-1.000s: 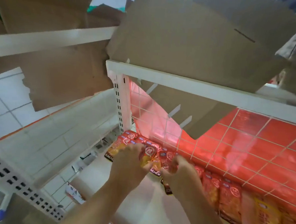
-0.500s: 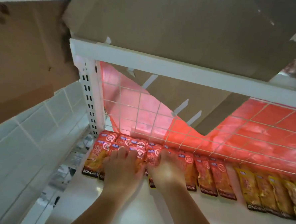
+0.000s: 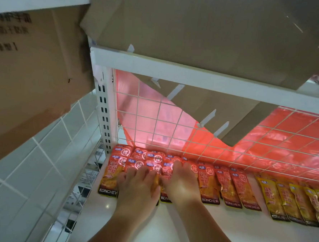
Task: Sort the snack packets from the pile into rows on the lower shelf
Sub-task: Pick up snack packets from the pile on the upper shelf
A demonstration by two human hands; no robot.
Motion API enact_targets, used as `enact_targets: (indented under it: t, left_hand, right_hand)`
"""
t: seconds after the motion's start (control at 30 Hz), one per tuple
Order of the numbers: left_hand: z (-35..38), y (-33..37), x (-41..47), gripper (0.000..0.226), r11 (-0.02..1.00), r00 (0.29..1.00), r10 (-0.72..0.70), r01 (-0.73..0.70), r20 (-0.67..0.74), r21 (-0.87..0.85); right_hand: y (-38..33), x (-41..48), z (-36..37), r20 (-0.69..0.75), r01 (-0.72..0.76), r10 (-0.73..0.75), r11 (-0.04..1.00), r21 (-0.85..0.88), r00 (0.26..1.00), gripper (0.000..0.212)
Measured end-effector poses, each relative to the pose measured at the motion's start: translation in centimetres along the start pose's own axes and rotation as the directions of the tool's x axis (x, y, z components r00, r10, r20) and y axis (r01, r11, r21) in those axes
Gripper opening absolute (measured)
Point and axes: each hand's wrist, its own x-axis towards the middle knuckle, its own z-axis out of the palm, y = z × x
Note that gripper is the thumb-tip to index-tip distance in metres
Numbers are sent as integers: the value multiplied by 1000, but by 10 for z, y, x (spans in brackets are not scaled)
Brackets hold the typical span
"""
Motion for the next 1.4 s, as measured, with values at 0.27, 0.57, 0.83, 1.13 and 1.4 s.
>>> enact_targets:
  t: [0.27, 0.57, 0.83, 1.13, 1.4]
  left_hand:
    - [-3, 1, 2, 31, 1000, 1000, -13, 13, 24, 6]
    - [-2, 0, 1, 28, 1000, 1000, -18, 18, 18, 2]
    - [-3, 1, 1, 24, 1000, 1000, -26, 26, 10, 1]
    - [-7, 3, 2, 24, 999, 998, -44, 43, 48, 18]
    - [-3, 1, 4, 24, 999, 998, -44, 45, 37, -24]
  right_hand:
    - [3, -2, 4, -4, 12, -12, 999, -50, 1000, 59]
    - [5, -1, 4, 61, -12, 15, 999, -52, 998, 45]
    - [7, 1, 4, 52, 11, -8, 999, -49, 999, 36]
    - [7, 4, 5, 45, 8, -6, 999, -49, 999, 33]
    - [8, 6, 7, 23, 22, -21, 999, -37, 1000, 30]
